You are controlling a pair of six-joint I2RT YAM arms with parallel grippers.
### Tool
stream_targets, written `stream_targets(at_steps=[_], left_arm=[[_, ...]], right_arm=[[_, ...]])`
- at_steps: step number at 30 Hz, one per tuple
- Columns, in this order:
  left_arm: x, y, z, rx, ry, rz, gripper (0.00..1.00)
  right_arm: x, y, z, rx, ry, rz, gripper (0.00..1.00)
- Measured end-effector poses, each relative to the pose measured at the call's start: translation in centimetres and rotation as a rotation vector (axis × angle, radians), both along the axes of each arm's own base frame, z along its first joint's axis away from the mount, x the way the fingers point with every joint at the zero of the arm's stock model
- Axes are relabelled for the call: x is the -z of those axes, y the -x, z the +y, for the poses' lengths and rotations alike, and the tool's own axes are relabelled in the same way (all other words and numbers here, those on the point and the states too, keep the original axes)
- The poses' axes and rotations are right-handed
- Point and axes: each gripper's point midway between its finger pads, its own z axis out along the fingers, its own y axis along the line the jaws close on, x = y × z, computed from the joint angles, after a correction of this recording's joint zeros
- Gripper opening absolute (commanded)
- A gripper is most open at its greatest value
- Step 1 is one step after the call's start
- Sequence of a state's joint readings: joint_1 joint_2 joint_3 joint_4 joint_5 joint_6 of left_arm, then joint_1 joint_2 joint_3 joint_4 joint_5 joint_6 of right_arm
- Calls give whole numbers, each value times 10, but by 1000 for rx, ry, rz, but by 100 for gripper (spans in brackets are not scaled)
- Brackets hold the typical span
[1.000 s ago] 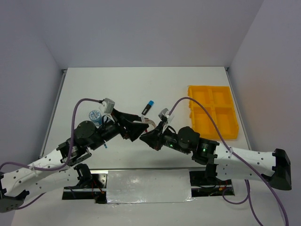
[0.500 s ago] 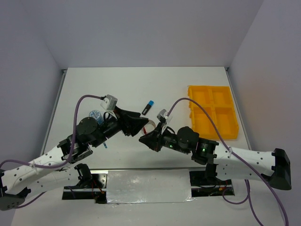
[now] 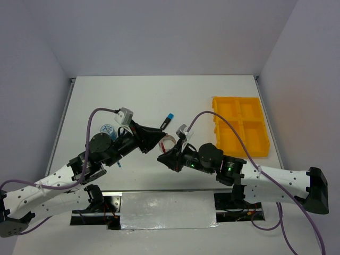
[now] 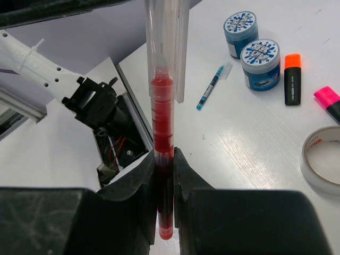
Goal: Sort the stationery into containers
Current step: Close the pen cap on the pen.
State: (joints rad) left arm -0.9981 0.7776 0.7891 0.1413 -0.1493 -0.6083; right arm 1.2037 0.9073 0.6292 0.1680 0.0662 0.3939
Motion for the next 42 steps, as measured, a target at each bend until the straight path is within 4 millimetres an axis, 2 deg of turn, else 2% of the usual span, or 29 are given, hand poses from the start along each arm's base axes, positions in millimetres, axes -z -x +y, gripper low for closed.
stream_targets(at_steps=[4,8,11,15,18,20,23,24,27,31,34,37,38,39,40,42], left_arm=[[3,-2,0,-5,0,0,39],[3,-2,-1,-3,1,1,54],[3,-1,-2,2,1,1,59],[6,-1,-2,2,-10,8,59],[11,-1,-1,1,-21,15,62],[14,-1,-1,1,-31,22,61],[16,0,-1,1,-37,26,54],[17,0,-1,1,-37,27,46],[19,0,-1,2,-39,30,37],[18,1,-1,5,-39,26,35],[18,1,-1,11,-38,25,28],[17,3,-3,23,-27,23,16],[18,3,-3,25,-26,22,7],[18,3,-4,26,-25,25,3],[18,3,-4,26,-24,26,0],[18,3,-4,26,-18,34,0]], right_arm=[[2,0,-1,0,9,0,0],[3,-1,-1,4,13,1,0],[3,-1,-1,8,14,1,0],[2,-2,-2,13,12,-3,0],[2,-3,-2,20,14,-6,0],[2,-4,-3,23,13,-8,0],[2,-4,-3,24,12,-9,0],[2,-4,-3,24,12,-9,0],[2,-4,-3,24,12,-9,0],[2,-4,-3,24,12,-9,0],[1,-4,-3,23,11,-10,0],[2,-5,-3,25,15,-14,0],[2,-5,-3,26,18,-16,0],[3,-5,-3,26,20,-17,0],[3,-5,-3,28,22,-19,0],[3,-6,-4,30,25,-26,0]])
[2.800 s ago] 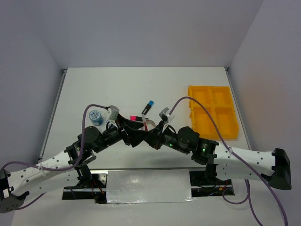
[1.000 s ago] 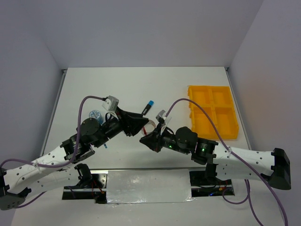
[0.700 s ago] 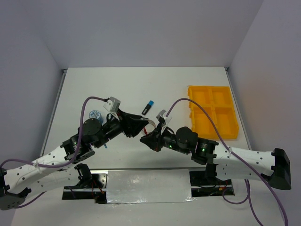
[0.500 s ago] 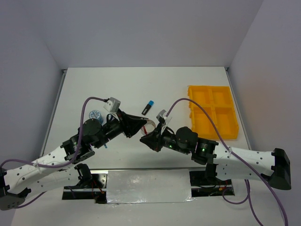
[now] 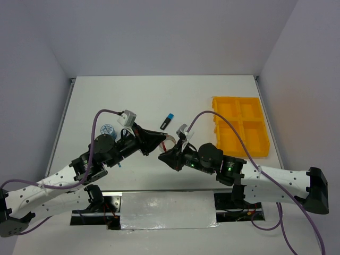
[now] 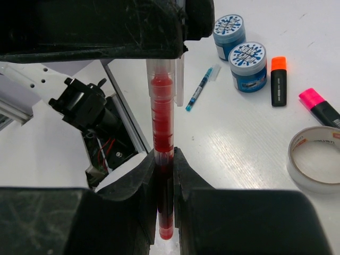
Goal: Sort the stationery into containers
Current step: Close the pen cap on the pen.
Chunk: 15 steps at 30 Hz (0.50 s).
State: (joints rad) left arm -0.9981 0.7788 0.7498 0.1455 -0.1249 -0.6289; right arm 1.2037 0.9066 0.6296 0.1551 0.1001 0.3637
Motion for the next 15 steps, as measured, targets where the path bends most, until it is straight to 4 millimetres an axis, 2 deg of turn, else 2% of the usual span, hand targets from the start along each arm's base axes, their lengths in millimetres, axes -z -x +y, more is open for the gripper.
stream_targets(at_steps=[11,15], left_arm=[[14,-11,-5,-32,8,14,0],[13,-18,-3,-68,46,5,0]], right_arm=[[8,-18,-3,14,84,-83,0],[4,-28,-4,3,103,-86,0]])
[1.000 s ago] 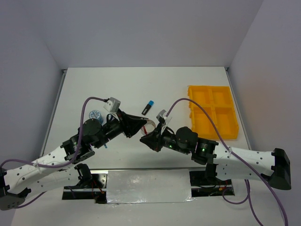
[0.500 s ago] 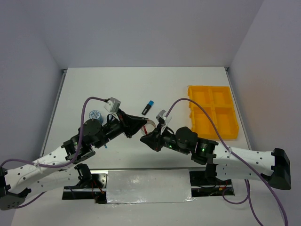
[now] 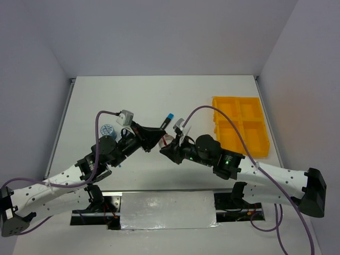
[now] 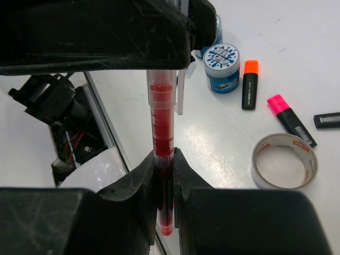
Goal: Sort the stationery into containers
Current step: Close the pen cap on the pen.
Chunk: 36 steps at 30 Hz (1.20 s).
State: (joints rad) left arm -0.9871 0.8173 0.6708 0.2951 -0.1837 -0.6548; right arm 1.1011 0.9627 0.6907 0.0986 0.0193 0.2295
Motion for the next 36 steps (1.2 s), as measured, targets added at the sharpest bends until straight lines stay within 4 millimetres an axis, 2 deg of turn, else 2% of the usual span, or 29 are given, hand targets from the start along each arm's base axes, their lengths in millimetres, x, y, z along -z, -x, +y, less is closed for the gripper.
stream_targets(at_steps=[9,16,22,29,30,32,33,35,36], left_arm=[[-14,-17,0,-112,91,-32,0],[-31,-16,-9,-129,162,-66,0],[-31,-14,-10,-125,165,-79,0],[-26,-8,-12,-109,158,-44,2],[-23,-6,-13,-104,142,-34,13],[-18,-2,-13,-99,101,-14,25],[-16,-1,-13,-98,78,-4,42],[-13,5,-12,-85,36,19,61],[-4,6,-9,-95,-8,41,75]], right_arm=[[-17,-15,6,-35,27,39,0],[-33,-16,10,-76,64,83,0],[-33,-14,7,-107,69,95,0],[-27,-2,0,-155,58,118,0],[-24,1,-1,-162,57,123,0],[-19,5,-1,-172,47,123,0],[-16,7,0,-177,43,121,0],[-17,6,2,-171,22,102,0],[-26,3,4,-167,-11,72,0]])
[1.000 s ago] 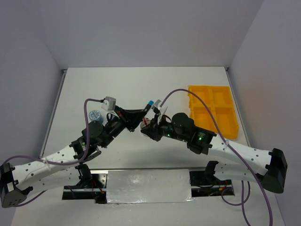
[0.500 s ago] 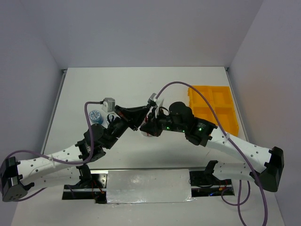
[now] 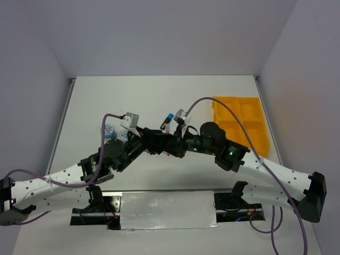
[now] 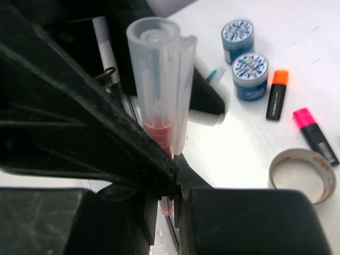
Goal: Sort the stationery into containers
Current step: Close the pen cap on the pen.
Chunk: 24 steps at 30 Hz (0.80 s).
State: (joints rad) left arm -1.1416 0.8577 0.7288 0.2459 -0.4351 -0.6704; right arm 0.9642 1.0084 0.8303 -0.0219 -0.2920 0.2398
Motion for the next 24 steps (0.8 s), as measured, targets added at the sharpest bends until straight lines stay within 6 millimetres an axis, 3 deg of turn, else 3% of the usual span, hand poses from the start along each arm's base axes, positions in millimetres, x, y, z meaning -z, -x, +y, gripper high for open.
stream_targets(at_steps=[3,8,10,16,24], left_arm=[[-4,-1,6,-18,-34,27,99],[-33,10,11,17,-70,21,99],[-45,15,10,44,-67,11,99],[-53,28,6,127,-68,-22,89],[-46,36,2,183,-96,-62,86]], right_arm=[[-17,1,-5,17,-62,-35,0],[-57,3,-13,46,-201,-99,0],[-64,4,-14,49,-227,-104,0],[-57,8,-12,42,-209,-63,0],[-39,15,-7,18,-160,8,0]])
